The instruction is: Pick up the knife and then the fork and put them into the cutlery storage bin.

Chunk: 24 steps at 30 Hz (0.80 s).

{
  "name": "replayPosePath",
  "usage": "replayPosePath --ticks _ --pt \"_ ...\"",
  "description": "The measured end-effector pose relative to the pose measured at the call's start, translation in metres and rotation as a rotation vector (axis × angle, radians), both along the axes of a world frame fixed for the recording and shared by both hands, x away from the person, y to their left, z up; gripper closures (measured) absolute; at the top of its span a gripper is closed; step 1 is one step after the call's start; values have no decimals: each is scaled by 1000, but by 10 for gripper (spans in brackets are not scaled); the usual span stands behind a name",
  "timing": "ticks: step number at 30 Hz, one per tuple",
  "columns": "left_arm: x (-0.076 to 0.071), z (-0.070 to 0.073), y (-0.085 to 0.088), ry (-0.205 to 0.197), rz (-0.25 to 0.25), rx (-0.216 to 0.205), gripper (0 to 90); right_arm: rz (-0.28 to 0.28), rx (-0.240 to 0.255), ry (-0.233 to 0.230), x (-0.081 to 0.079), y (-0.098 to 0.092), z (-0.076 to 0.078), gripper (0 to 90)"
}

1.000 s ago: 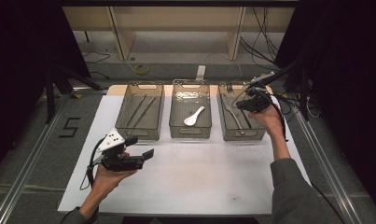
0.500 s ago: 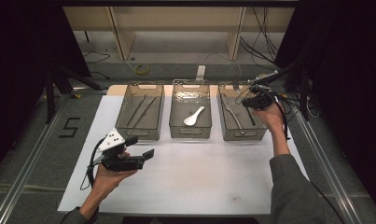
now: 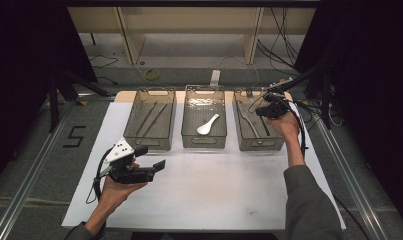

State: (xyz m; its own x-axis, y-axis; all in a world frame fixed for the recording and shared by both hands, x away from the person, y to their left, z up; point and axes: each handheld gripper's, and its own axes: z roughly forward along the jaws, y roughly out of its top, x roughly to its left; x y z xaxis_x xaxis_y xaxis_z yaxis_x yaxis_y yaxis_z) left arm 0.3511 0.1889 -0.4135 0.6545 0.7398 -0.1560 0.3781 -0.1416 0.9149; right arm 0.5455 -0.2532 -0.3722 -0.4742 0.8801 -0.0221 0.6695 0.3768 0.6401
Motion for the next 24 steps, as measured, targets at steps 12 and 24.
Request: replayPosePath --ticks 12,24 --pt "0 0 0 1 0 0 162 -10 35 47 3 2 -19 848" --pt "0 0 0 1 -3 -1 162 -14 38 70 4 10 -26 847"
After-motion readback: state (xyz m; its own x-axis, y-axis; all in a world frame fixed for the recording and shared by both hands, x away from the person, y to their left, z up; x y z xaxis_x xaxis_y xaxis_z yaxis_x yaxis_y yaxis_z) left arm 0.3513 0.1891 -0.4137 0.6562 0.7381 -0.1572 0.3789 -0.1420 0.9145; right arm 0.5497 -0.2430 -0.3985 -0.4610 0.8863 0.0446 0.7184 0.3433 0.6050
